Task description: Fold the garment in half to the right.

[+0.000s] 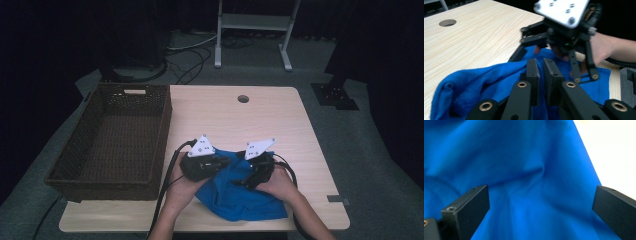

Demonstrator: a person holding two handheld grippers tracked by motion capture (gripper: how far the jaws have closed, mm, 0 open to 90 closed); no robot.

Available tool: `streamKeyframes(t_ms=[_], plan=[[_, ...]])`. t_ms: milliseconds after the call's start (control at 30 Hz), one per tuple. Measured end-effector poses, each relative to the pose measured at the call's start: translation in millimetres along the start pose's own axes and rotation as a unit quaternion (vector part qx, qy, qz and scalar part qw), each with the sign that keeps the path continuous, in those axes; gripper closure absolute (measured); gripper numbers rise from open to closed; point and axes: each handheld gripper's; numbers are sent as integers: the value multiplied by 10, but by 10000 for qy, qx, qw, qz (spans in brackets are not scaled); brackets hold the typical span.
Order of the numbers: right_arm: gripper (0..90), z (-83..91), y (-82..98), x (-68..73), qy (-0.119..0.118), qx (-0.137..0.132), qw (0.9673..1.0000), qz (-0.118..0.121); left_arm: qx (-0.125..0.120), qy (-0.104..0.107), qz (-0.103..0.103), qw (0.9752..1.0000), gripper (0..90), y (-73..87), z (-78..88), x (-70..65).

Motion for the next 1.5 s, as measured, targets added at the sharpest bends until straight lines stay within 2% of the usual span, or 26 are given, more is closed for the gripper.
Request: streamKeyframes(t_ms=[33,200,333,367,500,567,800,1200,1333,1400,1500], plan=[[6,0,0,0,0,0,10000,0,0,0,0,10000,831,0,0,0],[6,-216,-84,-79,-194,53,9998,-59,-1,-13,-18,10000,831,-9,7,1],[6,-380,-86,-125,-197,372,9991,-63,29,6,-57,10000,831,-26,-1,-11],[5,-401,-91,-126,-173,478,9987,-88,50,-2,-78,10000,831,-31,-4,-15],[5,-408,-101,-128,-147,498,9986,-44,40,16,-79,10000,831,-38,-22,-27],[5,-363,-89,-132,-103,416,9991,-24,26,22,-75,10000,832,-41,-26,-29],[5,-21,19,-154,54,134,9998,-159,44,27,-103,9999,831,-56,-36,-33],[5,559,568,-117,524,71,9972,-532,55,2,-120,9999,832,-65,-28,-39],[6,612,702,-123,547,150,9964,-637,54,10,-125,9999,831,-75,-40,-50],[5,585,735,-130,625,309,9956,-626,50,24,-141,9999,831,-88,-48,-56],[4,568,742,-118,702,320,9956,-531,42,45,-163,9998,832,-110,-61,-68]])
Point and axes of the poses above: each handheld gripper's, and its own axes: z roughly backward along the jaws, y roughly out of its underside, x roughly to its left, and after that the axes turned 11 degrees about -z, right-handed
